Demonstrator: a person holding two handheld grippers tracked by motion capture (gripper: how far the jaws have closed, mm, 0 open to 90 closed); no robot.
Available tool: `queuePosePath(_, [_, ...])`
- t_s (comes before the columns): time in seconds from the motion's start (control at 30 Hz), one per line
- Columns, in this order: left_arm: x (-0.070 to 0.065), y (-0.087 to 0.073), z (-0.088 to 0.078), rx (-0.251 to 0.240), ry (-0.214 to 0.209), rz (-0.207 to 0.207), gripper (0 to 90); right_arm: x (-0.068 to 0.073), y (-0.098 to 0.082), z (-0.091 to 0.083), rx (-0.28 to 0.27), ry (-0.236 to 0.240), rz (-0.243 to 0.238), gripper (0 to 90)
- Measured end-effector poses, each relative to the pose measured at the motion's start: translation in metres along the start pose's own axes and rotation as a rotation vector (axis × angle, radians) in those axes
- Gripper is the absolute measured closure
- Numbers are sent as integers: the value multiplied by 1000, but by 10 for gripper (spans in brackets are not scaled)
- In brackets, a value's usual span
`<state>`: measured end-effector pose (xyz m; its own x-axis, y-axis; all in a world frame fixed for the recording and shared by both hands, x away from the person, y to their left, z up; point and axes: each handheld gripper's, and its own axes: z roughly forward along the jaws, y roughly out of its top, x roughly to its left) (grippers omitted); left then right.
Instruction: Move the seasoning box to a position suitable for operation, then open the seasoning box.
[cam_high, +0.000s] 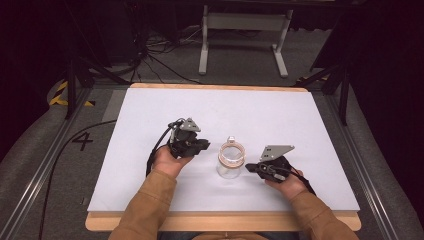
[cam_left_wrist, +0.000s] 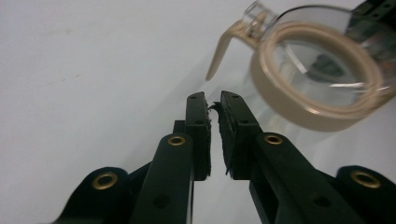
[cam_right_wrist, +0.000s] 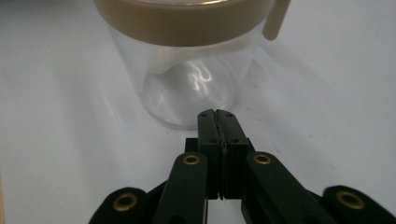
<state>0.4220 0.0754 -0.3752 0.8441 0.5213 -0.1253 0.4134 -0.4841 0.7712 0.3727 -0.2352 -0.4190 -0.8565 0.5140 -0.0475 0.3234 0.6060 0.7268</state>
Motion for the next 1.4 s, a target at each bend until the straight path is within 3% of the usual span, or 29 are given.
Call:
queuePosePath(0.2, [-11, 18, -11, -68, -50, 33, 819, -11, -7, -19, -60, -7, 72, 895])
queuePosePath(0.3, [-12, 26, -12, -94, -73, 39, 818, -12, -9, -25, -79, -4, 86, 895])
queuePosePath(0.4, [-10, 32, -7, -127, -114, 15, 818, -10, -11, -30, -87, -6, 95, 895])
queuePosePath(0.47, [-7, 34, -2, -173, -178, -18, 814, -9, -13, -32, -87, -8, 96, 895])
queuePosePath(0.5, [-4, 34, 2, -192, -218, -56, 814, -8, -14, -32, -85, -8, 102, 895])
queuePosePath(0.6, [-2, 36, 9, -188, -198, -73, 828, -7, -17, -34, -88, -5, 107, 895])
queuePosePath(0.83, [-6, 42, 27, -161, -148, -14, 847, 2, -19, -34, -85, -6, 98, 895])
queuePosePath(0.97, [-3, 40, 38, -174, -152, -48, 847, 10, -18, -29, -66, 1, 78, 895])
queuePosePath(1.2, [-2, 41, 45, -145, -144, -12, 849, 18, -15, -23, -56, 22, 58, 895])
queuePosePath(1.4, [-1, 39, 46, -152, -138, -17, 857, 23, -11, -23, -73, 31, 53, 895])
